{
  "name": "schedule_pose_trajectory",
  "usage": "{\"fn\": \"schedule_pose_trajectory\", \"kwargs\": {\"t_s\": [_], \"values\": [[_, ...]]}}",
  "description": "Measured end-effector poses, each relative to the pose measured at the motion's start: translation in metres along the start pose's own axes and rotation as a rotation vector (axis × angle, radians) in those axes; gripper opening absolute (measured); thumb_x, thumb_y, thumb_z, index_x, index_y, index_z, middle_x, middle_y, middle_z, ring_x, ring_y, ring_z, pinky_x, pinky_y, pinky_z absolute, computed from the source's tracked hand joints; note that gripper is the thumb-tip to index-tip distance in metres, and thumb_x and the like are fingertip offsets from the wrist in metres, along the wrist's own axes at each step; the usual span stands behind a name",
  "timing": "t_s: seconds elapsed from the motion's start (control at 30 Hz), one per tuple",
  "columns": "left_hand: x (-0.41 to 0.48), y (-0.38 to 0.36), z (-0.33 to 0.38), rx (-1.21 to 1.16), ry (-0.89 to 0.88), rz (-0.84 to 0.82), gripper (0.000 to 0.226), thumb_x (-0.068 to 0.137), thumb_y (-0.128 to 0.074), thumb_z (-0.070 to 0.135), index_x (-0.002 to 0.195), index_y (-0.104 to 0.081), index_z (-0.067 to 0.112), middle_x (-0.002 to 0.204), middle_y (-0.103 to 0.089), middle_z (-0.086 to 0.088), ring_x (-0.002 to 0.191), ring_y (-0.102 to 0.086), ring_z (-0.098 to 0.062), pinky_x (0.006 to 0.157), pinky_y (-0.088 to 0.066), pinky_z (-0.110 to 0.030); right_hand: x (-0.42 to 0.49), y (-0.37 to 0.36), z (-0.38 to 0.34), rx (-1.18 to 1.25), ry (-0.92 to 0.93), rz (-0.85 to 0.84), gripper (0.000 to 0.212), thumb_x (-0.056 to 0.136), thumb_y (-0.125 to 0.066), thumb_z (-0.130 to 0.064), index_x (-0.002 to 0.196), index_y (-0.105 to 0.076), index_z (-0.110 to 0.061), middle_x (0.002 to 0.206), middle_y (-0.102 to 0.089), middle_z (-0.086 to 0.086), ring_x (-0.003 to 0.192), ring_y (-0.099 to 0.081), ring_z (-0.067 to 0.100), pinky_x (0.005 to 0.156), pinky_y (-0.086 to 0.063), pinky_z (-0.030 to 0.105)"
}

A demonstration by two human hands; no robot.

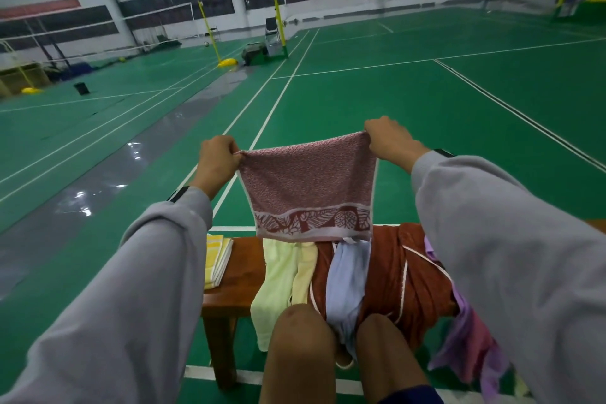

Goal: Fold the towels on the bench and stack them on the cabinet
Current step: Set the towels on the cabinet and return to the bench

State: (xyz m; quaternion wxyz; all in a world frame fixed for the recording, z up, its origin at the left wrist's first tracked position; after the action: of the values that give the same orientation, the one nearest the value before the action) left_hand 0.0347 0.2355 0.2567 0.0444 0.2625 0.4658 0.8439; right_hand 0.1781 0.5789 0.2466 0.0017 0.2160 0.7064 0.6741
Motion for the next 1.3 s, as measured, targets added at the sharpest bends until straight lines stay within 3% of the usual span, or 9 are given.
{"fn": "schedule_pose_trajectory", "kwargs": {"t_s": [0.33, 0.47, 0.7, 0.8, 0.9, 1.0, 1.07, 1.2, 1.3], "values": [[-0.003, -0.006, 0.004, 0.001, -0.003, 0.039, 0.018, 0.084, -0.075, 0.006, 0.071, -0.064, 0.014, 0.074, -0.067, -0.009, 0.078, -0.065, -0.031, 0.08, -0.057, -0.045, -0.003, 0.0, 0.006, -0.02, 0.013, 0.003, 0.013, 0.094, -0.049, 0.002, 0.095, -0.057, -0.008, 0.092, -0.059, 0.013, 0.082, -0.061, 0.034, 0.071, -0.048, 0.041], [-0.007, -0.007, 0.006, -0.006, 0.002, 0.037, 0.017, 0.085, -0.075, 0.007, 0.072, -0.065, 0.01, 0.075, -0.066, -0.009, 0.077, -0.062, -0.03, 0.074, -0.05, -0.037, -0.004, 0.001, 0.008, -0.03, 0.021, 0.007, 0.014, 0.093, -0.048, 0.003, 0.094, -0.056, -0.008, 0.09, -0.059, 0.012, 0.082, -0.06, 0.033, 0.07, -0.047, 0.04], [-0.003, -0.005, 0.008, 0.043, 0.001, 0.023, 0.027, 0.084, -0.071, 0.001, 0.068, -0.055, 0.017, 0.074, -0.063, -0.008, 0.076, -0.061, -0.03, 0.07, -0.051, -0.039, 0.0, -0.004, 0.01, 0.004, 0.039, -0.029, 0.014, 0.093, -0.051, 0.003, 0.093, -0.057, -0.01, 0.089, -0.06, 0.01, 0.08, -0.061, 0.029, 0.077, -0.056, 0.047], [0.007, -0.012, 0.005, 0.098, 0.077, -0.2, 0.016, 0.082, -0.072, -0.002, 0.074, -0.063, 0.009, 0.077, -0.07, -0.011, 0.077, -0.071, -0.029, 0.074, -0.062, -0.042, 0.008, -0.007, 0.013, 0.018, 0.05, -0.087, 0.019, 0.09, -0.052, 0.003, 0.092, -0.063, -0.012, 0.09, -0.063, 0.008, 0.078, -0.063, 0.027, 0.078, -0.058, 0.047], [0.016, -0.024, -0.003, 0.01, 0.232, -0.425, 0.015, 0.081, -0.078, -0.005, 0.082, -0.064, 0.001, 0.084, -0.072, -0.015, 0.075, -0.075, -0.027, 0.075, -0.064, -0.04, 0.018, -0.012, 0.013, 0.054, 0.038, -0.122, 0.021, 0.09, -0.053, 0.005, 0.092, -0.066, -0.011, 0.09, -0.065, 0.008, 0.078, -0.064, 0.025, 0.078, -0.059, 0.046], [0.033, -0.03, -0.004, -0.036, 0.237, -0.248, 0.012, 0.086, -0.07, -0.002, 0.084, -0.06, 0.005, 0.087, -0.067, -0.012, 0.085, -0.069, -0.029, 0.081, -0.062, -0.043, 0.031, -0.013, 0.012, 0.095, 0.011, -0.087, 0.022, 0.089, -0.051, 0.007, 0.093, -0.067, -0.008, 0.09, -0.065, 0.01, 0.08, -0.064, 0.029, 0.079, -0.058, 0.047], [0.041, -0.031, -0.004, -0.146, 0.225, -0.056, 0.013, 0.086, -0.068, -0.001, 0.082, -0.059, 0.008, 0.083, -0.063, -0.008, 0.081, -0.061, -0.024, 0.077, -0.059, -0.045, 0.038, -0.01, 0.013, 0.135, -0.018, -0.018, 0.023, 0.088, -0.05, 0.009, 0.092, -0.068, -0.006, 0.089, -0.066, 0.012, 0.081, -0.064, 0.032, 0.079, -0.057, 0.047], [0.033, -0.017, 0.006, -0.31, 0.139, 0.203, 0.014, 0.092, -0.065, 0.001, 0.089, -0.055, 0.01, 0.08, -0.056, 0.0, 0.068, -0.047, -0.008, 0.058, -0.037, -0.021, 0.045, 0.002, 0.013, 0.265, -0.097, 0.146, 0.024, 0.092, -0.047, 0.007, 0.098, -0.066, -0.007, 0.09, -0.064, 0.01, 0.079, -0.058, 0.029, 0.072, -0.049, 0.039], [0.015, -0.007, 0.007, -0.309, 0.085, 0.272, 0.011, 0.094, -0.065, 0.002, 0.092, -0.056, 0.009, 0.086, -0.059, -0.004, 0.072, -0.05, -0.012, 0.059, -0.036, -0.018, 0.032, 0.009, 0.006, 0.293, -0.081, 0.211, 0.023, 0.095, -0.047, 0.005, 0.099, -0.063, -0.01, 0.083, -0.059, 0.007, 0.075, -0.055, 0.027, 0.068, -0.045, 0.037]]}}
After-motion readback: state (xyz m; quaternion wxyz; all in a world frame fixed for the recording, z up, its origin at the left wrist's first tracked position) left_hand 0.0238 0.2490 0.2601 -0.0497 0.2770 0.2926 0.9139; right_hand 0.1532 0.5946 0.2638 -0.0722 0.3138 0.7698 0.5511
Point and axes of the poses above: each hand's wrist, its own x-axis towards the middle knuckle, its own y-axis out of the back of the hand, z = x × y, the point moved 3 cm from there along x, towards the middle knuckle
